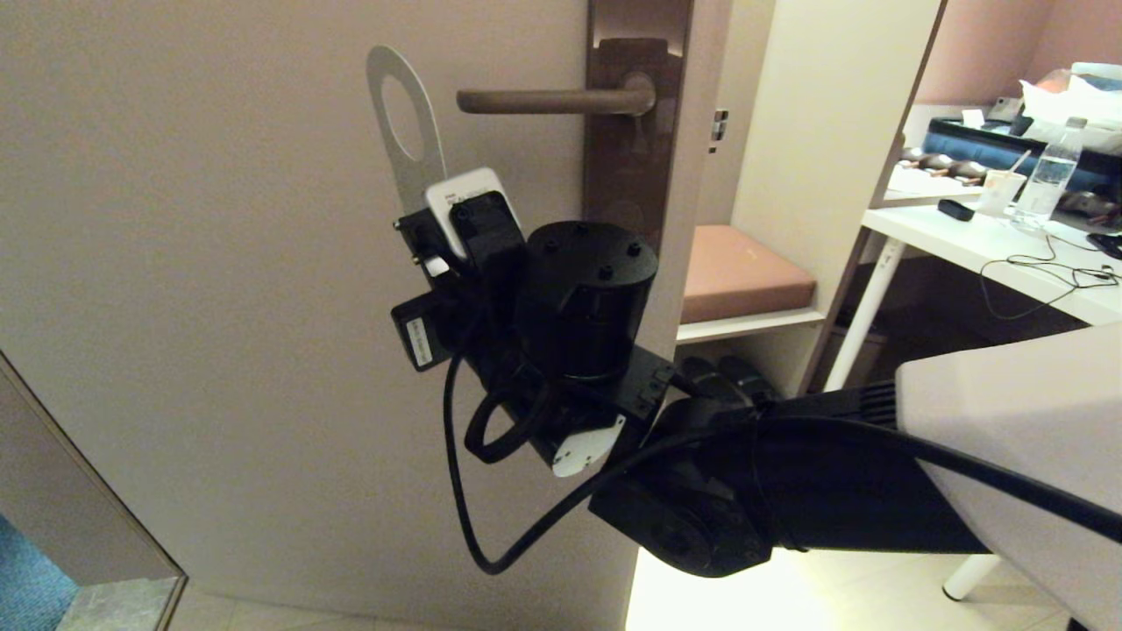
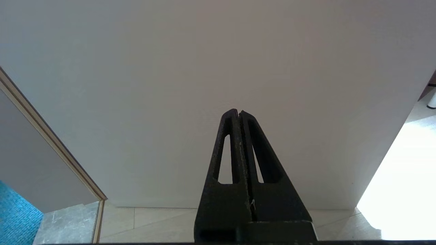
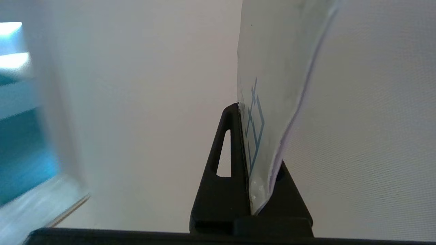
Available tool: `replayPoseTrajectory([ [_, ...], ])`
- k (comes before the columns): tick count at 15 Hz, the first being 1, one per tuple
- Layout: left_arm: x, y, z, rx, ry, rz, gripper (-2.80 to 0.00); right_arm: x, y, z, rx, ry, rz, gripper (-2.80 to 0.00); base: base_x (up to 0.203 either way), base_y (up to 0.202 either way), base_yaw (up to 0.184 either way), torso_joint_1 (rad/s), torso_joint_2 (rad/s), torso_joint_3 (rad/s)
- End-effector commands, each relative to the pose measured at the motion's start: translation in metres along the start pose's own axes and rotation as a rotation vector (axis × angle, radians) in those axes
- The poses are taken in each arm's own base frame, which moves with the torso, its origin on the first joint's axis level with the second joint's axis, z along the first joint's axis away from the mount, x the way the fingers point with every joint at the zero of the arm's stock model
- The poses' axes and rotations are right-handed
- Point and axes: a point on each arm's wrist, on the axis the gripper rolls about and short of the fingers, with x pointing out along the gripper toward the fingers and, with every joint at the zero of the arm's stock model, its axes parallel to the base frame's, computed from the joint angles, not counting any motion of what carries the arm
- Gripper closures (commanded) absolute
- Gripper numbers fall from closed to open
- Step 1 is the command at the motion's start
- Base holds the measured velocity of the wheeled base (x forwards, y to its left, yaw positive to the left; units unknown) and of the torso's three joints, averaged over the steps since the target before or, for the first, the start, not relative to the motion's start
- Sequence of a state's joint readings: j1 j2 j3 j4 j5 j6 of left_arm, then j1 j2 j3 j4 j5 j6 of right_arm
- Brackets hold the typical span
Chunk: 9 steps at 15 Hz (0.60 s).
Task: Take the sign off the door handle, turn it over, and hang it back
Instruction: Hand it to the other hand
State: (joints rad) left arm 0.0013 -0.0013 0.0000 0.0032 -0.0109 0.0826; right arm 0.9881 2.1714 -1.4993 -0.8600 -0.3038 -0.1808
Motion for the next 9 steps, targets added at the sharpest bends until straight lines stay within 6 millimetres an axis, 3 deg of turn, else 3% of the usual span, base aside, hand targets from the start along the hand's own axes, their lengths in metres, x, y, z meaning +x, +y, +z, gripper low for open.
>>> replayPoseTrajectory([
  [1,0.000,0.000,0.000,0.000,0.001,0.000,0.00,-0.021,-0.009,0.019,0.000,-0.015,0.050,0.00,0.000,0.000,0.000,0.000,0.00,0.000],
  [9,0.000,0.000,0.000,0.000,0.001,0.000,0.00,-0.095,-0.036,0.048,-0.004,-0.002,0.323,0.00,0.000,0.000,0.000,0.000,0.00,0.000],
])
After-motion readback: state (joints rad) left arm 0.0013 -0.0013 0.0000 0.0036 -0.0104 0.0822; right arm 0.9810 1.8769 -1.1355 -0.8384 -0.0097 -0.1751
